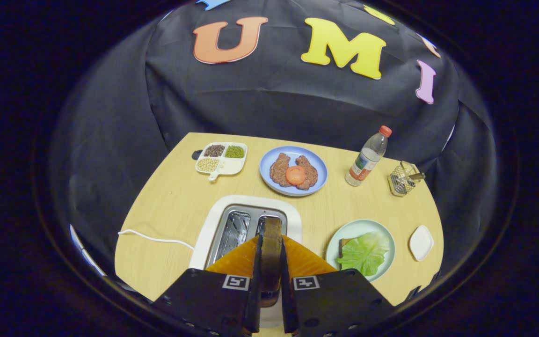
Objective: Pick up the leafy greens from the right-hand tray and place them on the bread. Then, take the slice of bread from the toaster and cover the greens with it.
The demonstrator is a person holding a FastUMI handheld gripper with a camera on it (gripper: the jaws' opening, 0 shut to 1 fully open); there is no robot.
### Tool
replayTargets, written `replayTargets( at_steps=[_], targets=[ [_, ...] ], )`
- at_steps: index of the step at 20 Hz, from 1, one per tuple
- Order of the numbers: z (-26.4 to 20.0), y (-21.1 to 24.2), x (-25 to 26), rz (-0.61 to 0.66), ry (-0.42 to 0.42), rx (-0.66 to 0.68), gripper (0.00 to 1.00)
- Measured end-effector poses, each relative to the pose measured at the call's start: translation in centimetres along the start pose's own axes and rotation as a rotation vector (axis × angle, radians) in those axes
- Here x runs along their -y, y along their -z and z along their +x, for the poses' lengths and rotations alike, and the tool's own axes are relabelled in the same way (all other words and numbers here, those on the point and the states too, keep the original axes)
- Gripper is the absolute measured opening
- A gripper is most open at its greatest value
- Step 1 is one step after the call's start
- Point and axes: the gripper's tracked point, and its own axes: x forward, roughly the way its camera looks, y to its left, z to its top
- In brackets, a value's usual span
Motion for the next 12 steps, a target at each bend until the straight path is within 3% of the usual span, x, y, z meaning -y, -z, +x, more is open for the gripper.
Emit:
replayTargets(
  at_steps=[3, 4, 12],
  targets=[
    [-0.6, -0.1, 0.5, 0.001, -0.015, -0.001, 0.19],
    [-1.1, -0.3, 0.4, 0.007, -0.028, -0.008, 0.11],
    [-6.7, -2.8, 2.1, 0.079, -0.102, 0.043, 0.11]
  ],
)
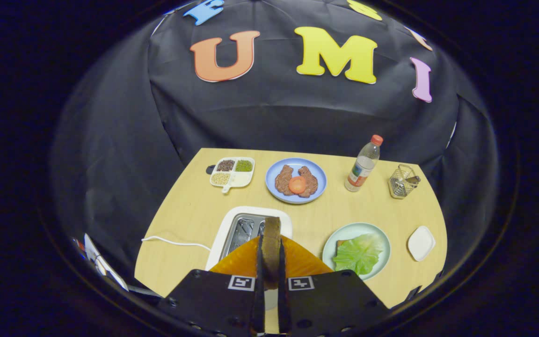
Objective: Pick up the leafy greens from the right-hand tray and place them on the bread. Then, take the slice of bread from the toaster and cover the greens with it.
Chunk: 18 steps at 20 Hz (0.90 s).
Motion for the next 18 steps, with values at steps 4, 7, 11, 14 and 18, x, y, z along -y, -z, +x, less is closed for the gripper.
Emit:
replayTargets(
  at_steps=[4, 7, 11, 14, 18],
  targets=[
    [-2.4, -1.8, 2.5, 0.063, -0.029, 0.023, 0.11],
    [-2.5, -2.0, 5.8, 0.09, -0.029, 0.032, 0.11],
    [-0.2, -0.6, 10.5, 0.119, -0.021, -0.01, 0.11],
    [2.5, 0.7, 13.4, 0.148, -0.008, -0.042, 0.11],
    [6.1, 2.5, 15.7, 0.185, -0.028, -0.073, 0.11]
  ],
)
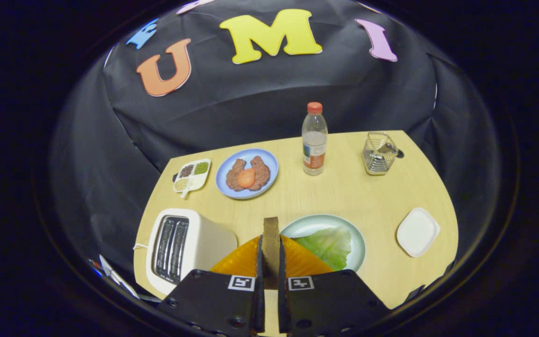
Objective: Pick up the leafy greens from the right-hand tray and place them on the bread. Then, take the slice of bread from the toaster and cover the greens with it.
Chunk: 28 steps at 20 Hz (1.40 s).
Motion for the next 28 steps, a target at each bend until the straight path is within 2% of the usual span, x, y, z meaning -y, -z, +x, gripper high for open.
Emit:
replayTargets(
  at_steps=[6, 11, 12, 14, 16, 18, 19, 21, 25, 28],
  targets=[
    [4.3, 2.2, 4.0, 0.061, -0.037, -0.063, 0.11],
    [5.7, 3.0, 7.9, 0.092, -0.042, -0.102, 0.12],
    [5.9, 3.2, 8.6, 0.093, -0.045, -0.108, 0.16],
    [6.3, 3.4, 9.9, 0.078, -0.044, -0.116, 0.16],
    [6.8, 4.0, 11.3, 0.052, -0.051, -0.119, 0.26],
    [7.1, 4.6, 12.5, 0.045, -0.058, -0.117, 0.26],
    [7.3, 4.8, 13.1, 0.037, -0.06, -0.116, 0.31],
    [7.5, 5.3, 14.0, 0.024, -0.067, -0.112, 0.32],
    [8.0, 6.0, 15.3, -0.011, -0.059, -0.114, 0.51],
    [6.9, 5.1, 15.5, -0.048, -0.039, -0.064, 0.55]
  ],
)
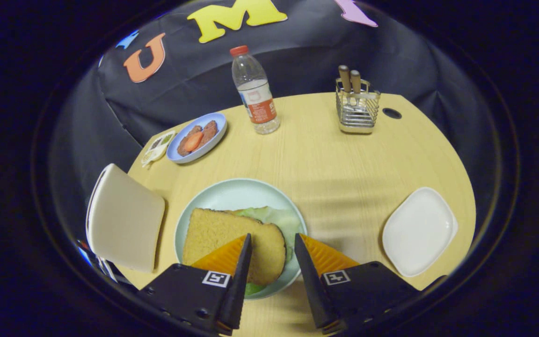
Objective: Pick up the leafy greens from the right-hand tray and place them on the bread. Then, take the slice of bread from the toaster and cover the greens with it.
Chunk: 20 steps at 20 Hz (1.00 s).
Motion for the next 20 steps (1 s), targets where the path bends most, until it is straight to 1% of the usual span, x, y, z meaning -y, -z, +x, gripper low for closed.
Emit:
replayTargets(
  at_steps=[1, 4, 6, 7, 10, 11, 12, 14, 17, 20],
  targets=[
    [-1.0, -0.5, -0.3, -0.003, -0.005, 0.027, 0.57],
    [-5.0, -1.2, -1.6, -0.042, 0.008, 0.11, 0.76],
    [-8.4, -1.7, -2.7, -0.06, 0.022, 0.175, 0.83],
    [-10.0, -2.0, -3.4, -0.07, 0.023, 0.21, 0.83],
    [-14.7, -2.5, -4.8, -0.086, 0.051, 0.324, 0.91],
    [-16.6, -2.9, -5.3, -0.084, 0.06, 0.364, 0.91],
    [-18.8, -3.1, -5.9, -0.083, 0.058, 0.407, 0.95],
    [-22.5, -3.5, -6.8, -0.082, 0.072, 0.483, 0.96],
    [-28.2, -3.7, -8.1, -0.076, 0.102, 0.589, 0.96],
    [-33.3, -3.5, -10.0, -0.086, 0.106, 0.68, 0.96]
  ],
)
